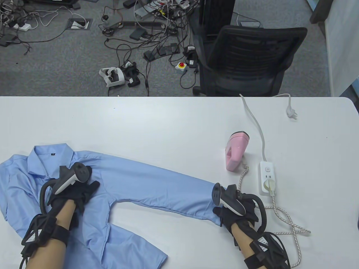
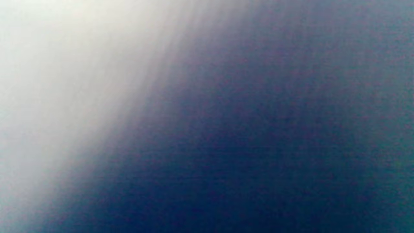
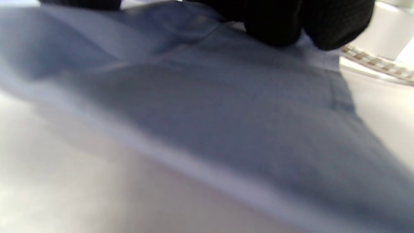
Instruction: Iron long-sleeve shirt with electric iron on table
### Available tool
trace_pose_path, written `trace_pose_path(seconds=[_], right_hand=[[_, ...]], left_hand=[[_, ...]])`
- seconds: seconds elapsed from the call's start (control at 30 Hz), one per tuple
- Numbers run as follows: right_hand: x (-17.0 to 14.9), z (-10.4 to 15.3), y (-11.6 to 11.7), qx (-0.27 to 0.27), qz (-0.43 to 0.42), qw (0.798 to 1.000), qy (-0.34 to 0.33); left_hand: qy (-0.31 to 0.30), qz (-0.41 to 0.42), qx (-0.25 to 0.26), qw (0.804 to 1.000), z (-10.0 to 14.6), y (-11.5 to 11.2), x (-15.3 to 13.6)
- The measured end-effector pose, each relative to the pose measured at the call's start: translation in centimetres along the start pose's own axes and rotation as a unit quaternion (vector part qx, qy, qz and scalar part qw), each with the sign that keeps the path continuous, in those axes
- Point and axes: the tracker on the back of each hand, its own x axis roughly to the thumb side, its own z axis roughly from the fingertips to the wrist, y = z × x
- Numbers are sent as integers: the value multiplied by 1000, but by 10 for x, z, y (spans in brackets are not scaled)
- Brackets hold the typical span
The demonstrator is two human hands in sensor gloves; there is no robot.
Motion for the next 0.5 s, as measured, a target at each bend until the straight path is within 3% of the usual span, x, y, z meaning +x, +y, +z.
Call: trace_pose_path(seconds=[0.23, 0.5], right_hand=[[-22, -4, 3, 28, 1, 1000, 2], [-23, -5, 4, 39, -7, 999, -7]], left_hand=[[-6, -18, -3, 1000, 33, -19, 2], [-9, -7, -6, 1000, 32, -20, 2]])
